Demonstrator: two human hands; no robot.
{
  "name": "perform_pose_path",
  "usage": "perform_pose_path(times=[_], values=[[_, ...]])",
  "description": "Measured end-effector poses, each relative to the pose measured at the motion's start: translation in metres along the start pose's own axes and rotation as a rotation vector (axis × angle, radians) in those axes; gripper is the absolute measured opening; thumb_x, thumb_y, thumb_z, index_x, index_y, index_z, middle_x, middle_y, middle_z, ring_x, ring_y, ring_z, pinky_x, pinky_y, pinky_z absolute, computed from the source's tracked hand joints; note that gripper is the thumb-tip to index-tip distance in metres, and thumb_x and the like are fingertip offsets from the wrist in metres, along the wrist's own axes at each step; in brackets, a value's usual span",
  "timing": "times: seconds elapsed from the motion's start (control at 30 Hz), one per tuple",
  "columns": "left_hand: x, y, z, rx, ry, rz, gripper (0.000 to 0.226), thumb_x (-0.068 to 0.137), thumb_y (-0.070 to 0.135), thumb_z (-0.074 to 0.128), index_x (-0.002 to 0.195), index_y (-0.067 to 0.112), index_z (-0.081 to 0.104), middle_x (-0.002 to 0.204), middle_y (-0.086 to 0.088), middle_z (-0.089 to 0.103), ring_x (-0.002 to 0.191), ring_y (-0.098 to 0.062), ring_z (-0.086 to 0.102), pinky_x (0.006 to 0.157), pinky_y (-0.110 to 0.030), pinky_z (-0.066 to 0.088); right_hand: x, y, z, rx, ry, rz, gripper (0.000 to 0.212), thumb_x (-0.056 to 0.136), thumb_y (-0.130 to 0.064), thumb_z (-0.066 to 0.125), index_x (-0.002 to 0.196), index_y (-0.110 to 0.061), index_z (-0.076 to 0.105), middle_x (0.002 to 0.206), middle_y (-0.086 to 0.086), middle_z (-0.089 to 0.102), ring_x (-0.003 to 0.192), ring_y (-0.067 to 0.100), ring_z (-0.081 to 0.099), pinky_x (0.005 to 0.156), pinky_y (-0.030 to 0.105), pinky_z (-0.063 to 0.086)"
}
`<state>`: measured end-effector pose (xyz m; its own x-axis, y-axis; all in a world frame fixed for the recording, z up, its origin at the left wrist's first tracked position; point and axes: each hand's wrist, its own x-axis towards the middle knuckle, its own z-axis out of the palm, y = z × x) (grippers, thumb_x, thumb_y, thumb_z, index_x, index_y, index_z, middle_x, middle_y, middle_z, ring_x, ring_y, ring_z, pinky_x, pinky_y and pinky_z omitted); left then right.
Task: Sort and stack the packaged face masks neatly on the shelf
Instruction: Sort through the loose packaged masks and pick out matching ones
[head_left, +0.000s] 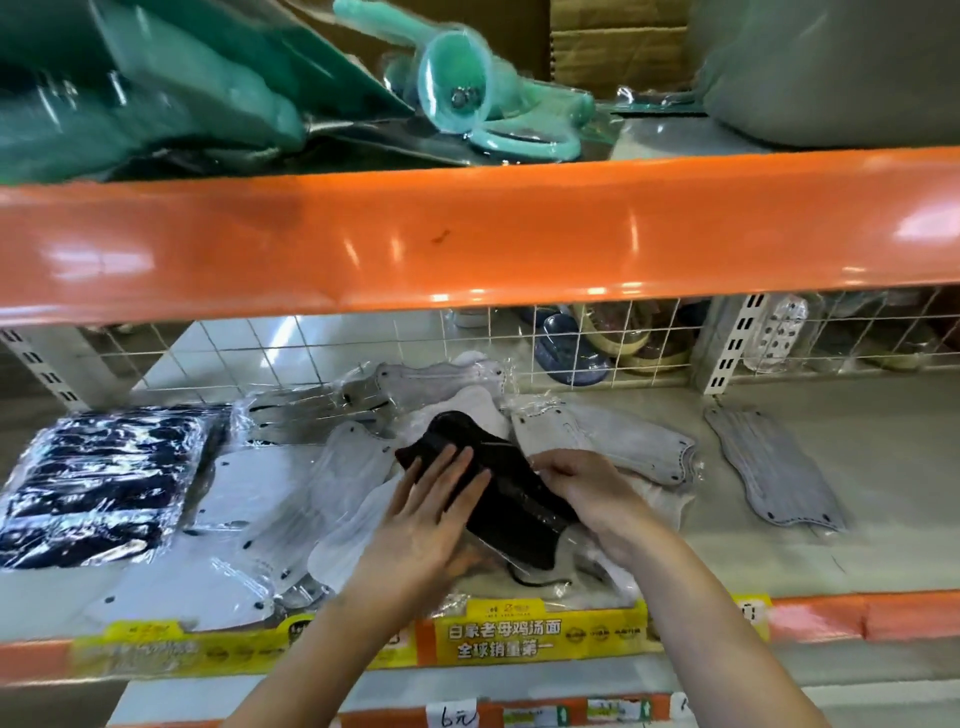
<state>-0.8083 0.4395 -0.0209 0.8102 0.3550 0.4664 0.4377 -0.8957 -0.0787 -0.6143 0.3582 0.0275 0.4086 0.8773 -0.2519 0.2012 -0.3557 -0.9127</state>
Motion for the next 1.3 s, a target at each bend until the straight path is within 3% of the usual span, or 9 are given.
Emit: perform_pose_path(times=[0.07,0.17,0.3,0.37,0.47,0.6,0.9,1.1,1.3], values=[[-0.010,-0.010,-0.007,-0.010,0.023,-0.039,0.074,0.074,0.036,0.071,0.138,0.013,0.043,0.144,-0.014,0.043,0.134,-0.028,0.040,0.110,-0.046,0.034,0.002,-0.006,0.010,0.026,-0.105,0.008,0.025,0.096,-0.004,0.051,0.096,-0.019,0.070,0.091,0.003,0.070,0.086,0.014,0.063,0.070,0.018,0.045],[-0.022,-0.031,-0.021,-0.038,0.130,-0.095,0.050,0.077,0.024,0.062,0.125,0.012,0.060,0.131,-0.009,0.058,0.123,-0.025,0.054,0.102,-0.041,0.044,0.003,-0.017,0.031,-0.067,-0.164,-0.011,0.024,0.098,-0.009,0.048,0.106,-0.017,0.070,0.096,-0.005,0.070,0.087,0.008,0.064,0.064,0.012,0.046],[-0.035,-0.064,-0.031,-0.022,0.228,-0.193,0.047,0.072,0.004,0.045,0.110,0.011,0.071,0.115,-0.008,0.068,0.106,-0.026,0.065,0.089,-0.037,0.049,0.008,-0.031,0.074,-0.433,0.198,-0.333,0.024,0.098,-0.015,0.048,0.111,-0.013,0.068,0.112,0.004,0.068,0.105,0.021,0.062,0.089,0.031,0.048],[-0.043,-0.082,-0.035,-0.011,0.239,-0.258,0.046,0.073,0.004,0.041,0.106,0.009,0.073,0.112,-0.010,0.069,0.103,-0.028,0.067,0.083,-0.039,0.054,0.002,-0.042,0.101,-0.479,0.286,-0.522,0.026,0.096,-0.025,0.048,0.108,-0.014,0.068,0.107,0.004,0.067,0.098,0.025,0.064,0.085,0.037,0.049],[-0.055,-0.107,-0.040,0.008,0.249,-0.340,0.041,0.078,0.009,0.041,0.104,0.007,0.072,0.110,-0.011,0.070,0.101,-0.028,0.067,0.081,-0.039,0.054,-0.007,-0.058,0.143,-0.627,0.203,-0.704,0.046,0.087,-0.049,0.042,0.110,-0.016,0.065,0.110,0.000,0.065,0.100,0.022,0.061,0.085,0.038,0.048],[-0.076,-0.142,-0.046,0.024,0.252,-0.421,0.043,0.079,0.008,0.038,0.107,0.005,0.071,0.113,-0.012,0.069,0.104,-0.030,0.066,0.084,-0.042,0.053,0.003,-0.061,0.194,-0.846,0.240,-0.852,0.037,0.078,-0.038,0.053,0.106,-0.018,0.067,0.105,-0.004,0.066,0.094,0.017,0.065,0.082,0.029,0.050],[-0.143,-0.213,-0.060,0.053,0.165,-0.527,0.050,0.072,0.010,0.039,0.113,0.007,0.069,0.117,-0.011,0.067,0.110,-0.027,0.063,0.095,-0.038,0.041,0.008,-0.077,0.295,-0.943,0.156,-0.851,0.056,0.075,-0.051,0.040,0.114,-0.021,0.065,0.115,-0.004,0.065,0.099,0.016,0.064,0.085,0.029,0.052],[-0.188,-0.252,-0.066,0.072,0.096,-0.574,0.051,0.072,0.012,0.037,0.112,0.006,0.069,0.117,-0.012,0.067,0.109,-0.030,0.064,0.094,-0.037,0.037,0.015,-0.079,0.362,-0.920,0.088,-0.851,0.056,0.067,-0.031,0.078,0.119,-0.018,0.065,0.121,-0.001,0.065,0.104,0.019,0.065,0.089,0.034,0.052],[-0.223,-0.280,-0.062,0.011,0.034,-0.584,0.051,0.071,0.015,0.037,0.109,0.010,0.071,0.114,-0.013,0.068,0.103,-0.031,0.066,0.087,-0.037,0.050,0.017,-0.081,0.401,-0.962,0.131,-0.878,0.053,0.063,-0.043,0.083,0.111,-0.024,0.070,0.110,-0.008,0.068,0.098,0.011,0.066,0.083,0.029,0.054]])
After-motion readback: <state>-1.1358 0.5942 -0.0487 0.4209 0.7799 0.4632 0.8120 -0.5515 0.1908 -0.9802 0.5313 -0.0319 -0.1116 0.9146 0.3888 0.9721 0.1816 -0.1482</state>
